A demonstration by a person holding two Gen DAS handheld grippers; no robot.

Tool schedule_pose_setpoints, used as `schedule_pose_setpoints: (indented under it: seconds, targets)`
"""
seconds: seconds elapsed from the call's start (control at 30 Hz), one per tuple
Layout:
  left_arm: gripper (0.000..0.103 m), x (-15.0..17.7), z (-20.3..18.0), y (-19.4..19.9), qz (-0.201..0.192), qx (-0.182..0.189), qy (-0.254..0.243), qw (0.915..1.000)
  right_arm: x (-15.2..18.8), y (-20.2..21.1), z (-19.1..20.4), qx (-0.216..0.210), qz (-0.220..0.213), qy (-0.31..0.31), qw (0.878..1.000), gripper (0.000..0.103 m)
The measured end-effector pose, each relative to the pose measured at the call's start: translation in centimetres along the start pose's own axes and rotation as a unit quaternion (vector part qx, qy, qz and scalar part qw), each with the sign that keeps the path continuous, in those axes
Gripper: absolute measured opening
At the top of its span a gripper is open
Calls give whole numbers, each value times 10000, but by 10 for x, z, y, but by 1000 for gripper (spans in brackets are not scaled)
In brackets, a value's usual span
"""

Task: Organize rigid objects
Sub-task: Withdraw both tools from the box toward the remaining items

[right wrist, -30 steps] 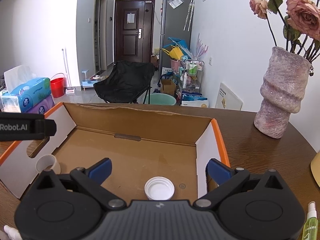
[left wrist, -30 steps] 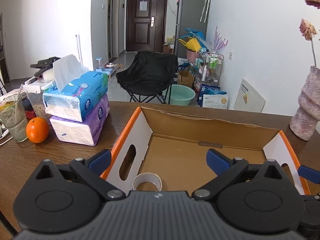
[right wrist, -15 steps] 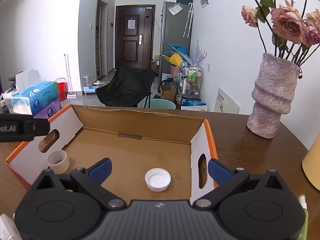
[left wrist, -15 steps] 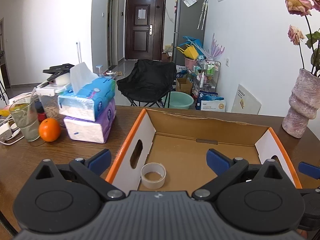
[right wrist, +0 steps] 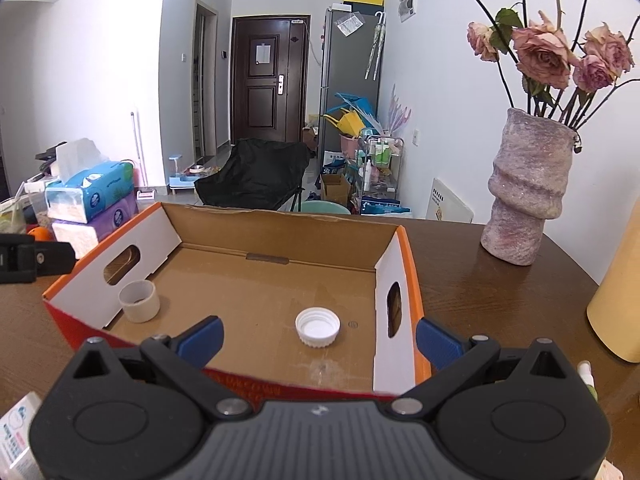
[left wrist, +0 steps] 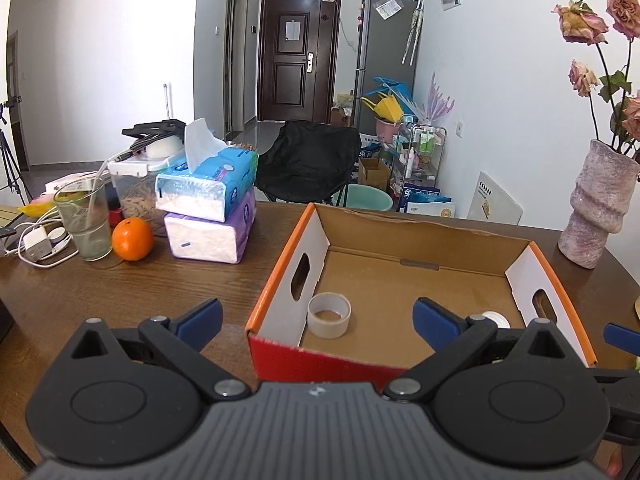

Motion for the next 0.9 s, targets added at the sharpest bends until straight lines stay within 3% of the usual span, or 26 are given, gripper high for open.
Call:
schedule_pose_setpoints:
  seconds: [0.9]
  targets:
    - [103, 77, -1, 55, 271, 105, -26, 9996, 77, 65, -18, 7, 15, -96, 10000, 103]
Point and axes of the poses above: each gripper's, at about its wrist camera, not at the fingertips, and y roughly against the way its jaws point, z to its left, x to its underside, the point moved 2 cm from there along -y, roughly the way its jaws point, and after that the axes turned 15 degrees about z, right-handed, at the moved point
